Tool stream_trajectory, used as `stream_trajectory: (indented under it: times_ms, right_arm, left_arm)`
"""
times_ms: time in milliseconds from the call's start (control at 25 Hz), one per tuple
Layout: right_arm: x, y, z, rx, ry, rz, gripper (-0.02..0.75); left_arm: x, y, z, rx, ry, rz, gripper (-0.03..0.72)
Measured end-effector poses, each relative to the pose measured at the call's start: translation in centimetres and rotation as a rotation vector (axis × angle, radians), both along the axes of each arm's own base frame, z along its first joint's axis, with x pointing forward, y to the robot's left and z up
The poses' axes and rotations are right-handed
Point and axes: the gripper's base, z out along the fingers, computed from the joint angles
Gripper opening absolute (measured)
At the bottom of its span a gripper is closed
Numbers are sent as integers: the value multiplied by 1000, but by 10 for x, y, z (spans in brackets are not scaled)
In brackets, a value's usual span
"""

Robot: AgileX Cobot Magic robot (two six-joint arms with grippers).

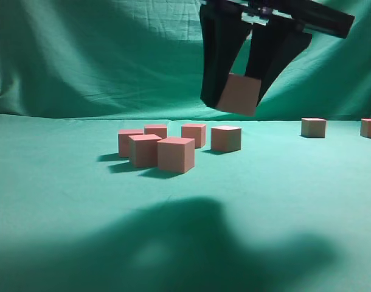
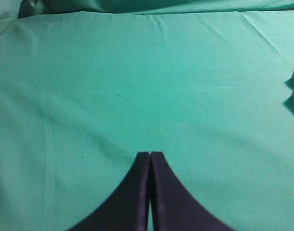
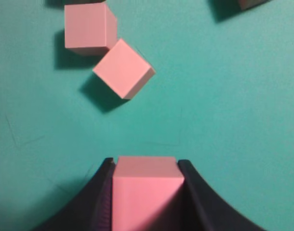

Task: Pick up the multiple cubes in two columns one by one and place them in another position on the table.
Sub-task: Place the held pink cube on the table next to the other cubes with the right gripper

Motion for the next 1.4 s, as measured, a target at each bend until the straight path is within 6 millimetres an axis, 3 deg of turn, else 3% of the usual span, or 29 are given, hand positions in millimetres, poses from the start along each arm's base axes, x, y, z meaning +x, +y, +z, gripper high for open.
stream_trajectory:
  times_ms: [520,1400]
  right_arm:
    - [10,7,-34,-60,21,9,255]
    - [23,16,-55,-83,-11,43,255]
  left_arm:
    - [0,0,0,0,0,0,0]
    - [0,0,0,0,0,0,0]
